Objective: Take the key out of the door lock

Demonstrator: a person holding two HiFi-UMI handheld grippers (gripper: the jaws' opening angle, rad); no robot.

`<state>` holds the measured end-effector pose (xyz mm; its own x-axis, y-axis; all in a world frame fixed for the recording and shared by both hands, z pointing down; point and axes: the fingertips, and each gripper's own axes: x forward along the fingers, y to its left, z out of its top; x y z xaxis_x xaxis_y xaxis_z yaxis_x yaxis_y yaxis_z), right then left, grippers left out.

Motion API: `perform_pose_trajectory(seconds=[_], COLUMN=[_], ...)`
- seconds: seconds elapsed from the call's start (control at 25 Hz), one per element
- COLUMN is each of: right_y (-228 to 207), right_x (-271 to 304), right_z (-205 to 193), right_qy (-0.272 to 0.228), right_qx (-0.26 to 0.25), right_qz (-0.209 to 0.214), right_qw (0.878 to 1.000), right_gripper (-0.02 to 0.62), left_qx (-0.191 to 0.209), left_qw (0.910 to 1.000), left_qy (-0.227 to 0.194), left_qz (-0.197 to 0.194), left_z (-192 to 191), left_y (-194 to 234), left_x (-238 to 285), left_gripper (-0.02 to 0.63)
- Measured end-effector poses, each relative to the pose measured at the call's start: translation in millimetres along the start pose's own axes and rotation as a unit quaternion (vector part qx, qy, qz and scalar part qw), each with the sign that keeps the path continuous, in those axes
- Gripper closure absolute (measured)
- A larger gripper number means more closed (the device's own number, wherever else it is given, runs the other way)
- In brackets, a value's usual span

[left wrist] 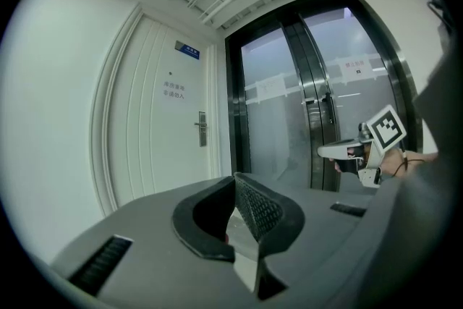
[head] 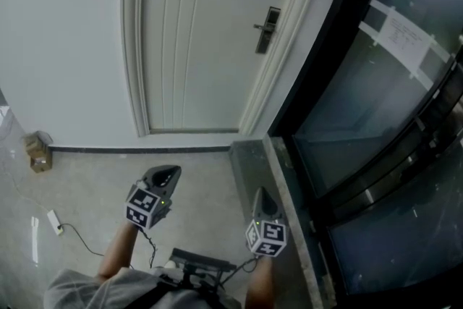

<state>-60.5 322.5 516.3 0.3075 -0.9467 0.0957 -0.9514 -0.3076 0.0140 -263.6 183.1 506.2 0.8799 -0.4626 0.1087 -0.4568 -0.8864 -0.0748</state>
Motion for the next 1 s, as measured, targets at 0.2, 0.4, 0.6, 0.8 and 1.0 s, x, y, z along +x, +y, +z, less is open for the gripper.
perform_pose_trajectory(seconds=[0.2, 0.4, 0.6, 0.8, 1.0], right_y=[-17, -27, -38, -45, -55], right_x=[1, 5, 13, 30, 59], right_z=[-4, -10, -15, -15, -15], right_qy=[-0.003, 0.002, 0.007, 0.008, 0.008], right_qx=[0.004, 0.003, 0.0, -0.001, -0.005], right_qz=[0.001, 0.01, 0.013, 0.014, 0.004], right_qw=[1.0, 1.0, 1.0, 1.0, 1.0], right_gripper=[0.584, 0.584, 0.584, 0.584, 0.584], left_qx=[0.001, 0.0, -0.002, -0.005, -0.006], left_qw=[1.0, 1.0, 0.9999, 0.9999, 0.9999], left_qy=[0.001, 0.002, 0.003, 0.006, 0.005], left_qz=[0.001, 0.009, 0.015, 0.014, 0.009], left_z=[1, -2, -3, -4, -6], left_y=[-11, -19, -22, -14, 4], left_x=[12, 20, 31, 49, 79], left_gripper=[0.601, 0.601, 0.601, 0.601, 0.601])
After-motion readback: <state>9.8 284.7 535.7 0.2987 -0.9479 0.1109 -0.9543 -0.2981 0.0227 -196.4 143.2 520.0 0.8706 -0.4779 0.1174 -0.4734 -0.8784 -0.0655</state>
